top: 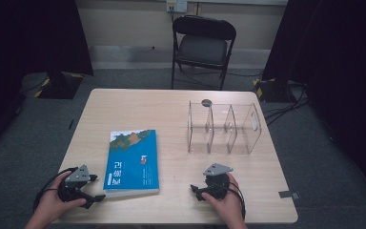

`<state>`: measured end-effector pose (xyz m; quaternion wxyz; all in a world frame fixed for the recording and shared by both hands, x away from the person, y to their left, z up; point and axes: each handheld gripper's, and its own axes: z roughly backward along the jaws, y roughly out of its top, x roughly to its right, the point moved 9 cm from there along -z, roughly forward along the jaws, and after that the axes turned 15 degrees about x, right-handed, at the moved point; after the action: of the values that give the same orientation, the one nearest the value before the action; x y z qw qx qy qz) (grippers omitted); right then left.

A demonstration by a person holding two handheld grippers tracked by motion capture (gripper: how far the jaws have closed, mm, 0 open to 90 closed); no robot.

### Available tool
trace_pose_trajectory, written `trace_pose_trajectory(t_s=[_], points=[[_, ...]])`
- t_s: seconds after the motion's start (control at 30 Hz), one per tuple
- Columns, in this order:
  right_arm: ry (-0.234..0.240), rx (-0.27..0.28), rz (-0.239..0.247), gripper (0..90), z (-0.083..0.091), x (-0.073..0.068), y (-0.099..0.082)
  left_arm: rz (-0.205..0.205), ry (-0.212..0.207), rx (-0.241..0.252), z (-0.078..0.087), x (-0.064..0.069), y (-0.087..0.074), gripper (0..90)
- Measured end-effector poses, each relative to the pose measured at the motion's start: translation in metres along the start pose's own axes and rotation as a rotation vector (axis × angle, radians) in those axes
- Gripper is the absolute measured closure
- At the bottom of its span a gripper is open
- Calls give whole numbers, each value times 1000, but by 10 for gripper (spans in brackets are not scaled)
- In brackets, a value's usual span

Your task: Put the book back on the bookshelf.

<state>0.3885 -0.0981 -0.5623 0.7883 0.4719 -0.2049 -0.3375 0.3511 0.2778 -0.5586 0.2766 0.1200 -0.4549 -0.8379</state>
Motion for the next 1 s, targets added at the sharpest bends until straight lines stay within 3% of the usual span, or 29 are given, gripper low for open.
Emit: trace_pose_trajectory(t_s=[0.03,0.07,0.17,0.27,0.3,0.53,0.6,0.7,0.77,0.87,0.93,1.0], points=[[2,4,4,122,-1,0,1,14,-6,1,1,2,-1,163],[2,4,4,122,-1,0,1,-6,-17,-11,3,3,-2,164],[3,2,6,122,-3,0,2,6,-35,-7,4,9,-2,167],[2,0,1,122,-3,0,2,-15,-76,-27,4,15,-1,170],[2,0,1,122,-3,0,2,0,-76,-20,3,17,0,169],[0,-1,2,123,-3,0,2,23,-40,3,-5,21,3,158],[-2,0,-1,123,-4,0,2,3,-30,6,-8,22,5,154],[0,1,-3,121,-5,0,3,5,-16,19,-12,23,6,152],[2,0,0,120,-5,1,3,-3,17,31,-14,24,7,157],[1,-1,-1,120,-6,0,3,-27,28,6,-13,24,6,165],[7,1,1,120,-6,0,3,-7,37,31,-16,26,8,202],[7,0,-2,128,-6,0,3,-16,40,31,-16,25,9,225]])
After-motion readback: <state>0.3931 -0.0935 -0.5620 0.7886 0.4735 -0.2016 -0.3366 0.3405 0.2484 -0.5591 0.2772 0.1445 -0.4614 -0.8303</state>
